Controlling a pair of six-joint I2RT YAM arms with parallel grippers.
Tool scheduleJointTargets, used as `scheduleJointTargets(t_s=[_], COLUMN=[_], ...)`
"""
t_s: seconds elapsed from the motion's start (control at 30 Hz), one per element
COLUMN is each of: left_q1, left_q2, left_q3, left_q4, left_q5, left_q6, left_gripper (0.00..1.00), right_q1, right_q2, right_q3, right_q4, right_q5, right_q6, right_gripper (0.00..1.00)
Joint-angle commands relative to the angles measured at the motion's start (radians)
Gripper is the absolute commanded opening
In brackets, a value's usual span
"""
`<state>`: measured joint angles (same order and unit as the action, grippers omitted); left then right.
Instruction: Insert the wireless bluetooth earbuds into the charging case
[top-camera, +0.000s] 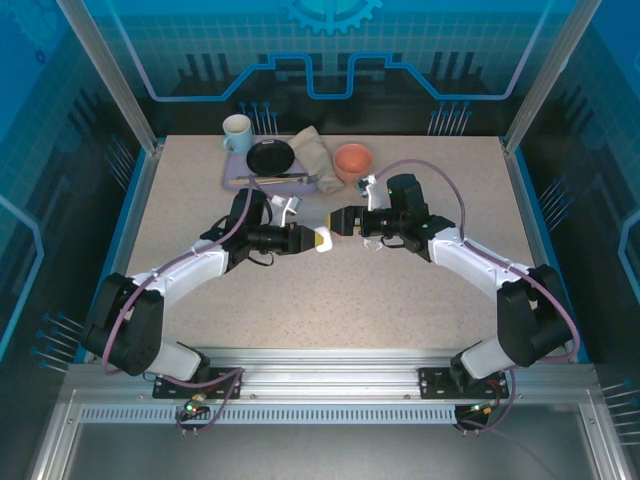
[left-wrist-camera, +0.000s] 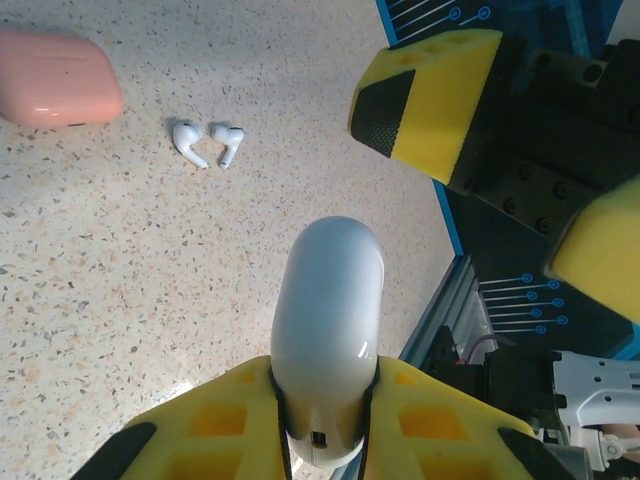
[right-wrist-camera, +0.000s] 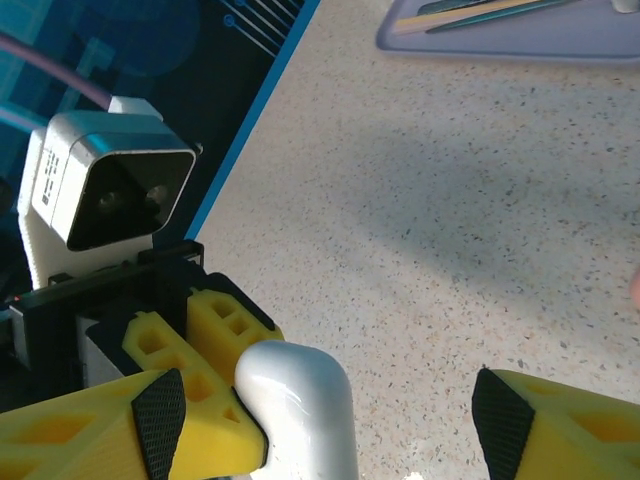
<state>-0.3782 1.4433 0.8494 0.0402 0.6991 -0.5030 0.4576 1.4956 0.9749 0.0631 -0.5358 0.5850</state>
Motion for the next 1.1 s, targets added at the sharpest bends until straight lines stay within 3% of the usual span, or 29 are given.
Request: scheduleJointTargets(t_s=[0.0,0.33,0.7,0.87,1.07], left_q1=[0.012,0.015,0.022,0.031,0.044], left_q2=[-0.029,-0.027,-0.075,-0.082,-0.087], left_q3=[0.045,0.083,0.079,0.061,0.026], left_q4=[-0.038,-0.058,-0.065,-0.05,0.037], left_q5=[0.036,0.038,0.037,0.032,0.036], left_q6=[0.036,0.044,0.047,0.046,0.016], left_gripper=[0.0,0.0,0.0,0.0,0.0], right_q1=[0.005,0.016,-0.082,-0.091,-0.099], right_q2=[0.025,0.066,0.091,0.021,-0.028], right_q3=[-0.025,-0.076,-0.159,-0.176,-0.188], right_q4=[0.038,0.054,0.089,0.084,0.179], right_q5=[-0.053,-0.036,0.001,-0.031,-0.174], right_q6=[-0.033,-0.04,0.004,0.024,0.091], right_gripper=[0.78,0.74,0.69,0.68,0.63])
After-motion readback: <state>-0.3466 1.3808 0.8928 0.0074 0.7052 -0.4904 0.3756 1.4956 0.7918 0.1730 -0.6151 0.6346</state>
